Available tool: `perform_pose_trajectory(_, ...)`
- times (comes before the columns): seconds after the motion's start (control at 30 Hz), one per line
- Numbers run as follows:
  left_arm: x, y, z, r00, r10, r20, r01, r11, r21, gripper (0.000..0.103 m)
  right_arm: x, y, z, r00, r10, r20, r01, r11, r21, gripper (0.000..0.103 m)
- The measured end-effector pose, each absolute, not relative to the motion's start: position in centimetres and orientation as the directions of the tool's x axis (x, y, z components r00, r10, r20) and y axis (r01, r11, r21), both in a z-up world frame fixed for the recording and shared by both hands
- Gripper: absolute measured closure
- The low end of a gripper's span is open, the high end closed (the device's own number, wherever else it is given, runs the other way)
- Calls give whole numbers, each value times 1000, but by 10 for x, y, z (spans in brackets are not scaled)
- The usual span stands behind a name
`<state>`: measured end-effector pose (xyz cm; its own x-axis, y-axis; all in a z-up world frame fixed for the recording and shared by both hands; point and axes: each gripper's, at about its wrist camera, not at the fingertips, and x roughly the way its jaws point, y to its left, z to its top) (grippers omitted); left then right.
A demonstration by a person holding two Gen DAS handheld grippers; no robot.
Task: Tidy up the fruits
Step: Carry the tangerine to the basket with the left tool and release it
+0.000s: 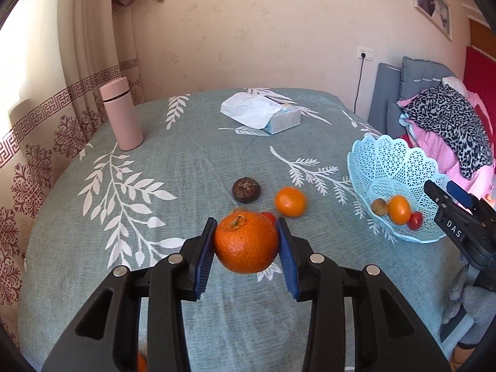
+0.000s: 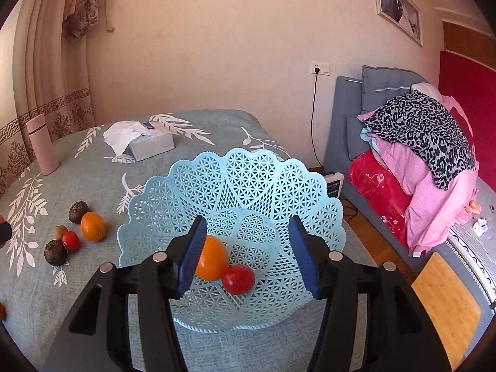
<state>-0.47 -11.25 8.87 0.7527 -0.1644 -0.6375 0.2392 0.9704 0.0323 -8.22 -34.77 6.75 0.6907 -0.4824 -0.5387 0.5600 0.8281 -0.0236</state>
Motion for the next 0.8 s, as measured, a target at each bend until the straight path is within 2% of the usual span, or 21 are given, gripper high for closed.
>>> perform_pose_trajectory(0.4, 28, -210, 81, 674, -315, -668, 431, 902, 10, 64, -97, -376, 67, 677, -496, -544, 613, 789, 43, 41)
perform_pose_trajectory(0.77, 37, -249, 78, 651, -359, -668, 503, 864, 26, 64, -104, -384, 66, 667, -511, -542, 639, 767, 64, 41)
perform_pose_trajectory(0.8, 37, -250, 77, 651, -360, -668, 504, 863, 27, 61, -104, -385, 67, 667, -511, -542, 639, 766, 64, 41)
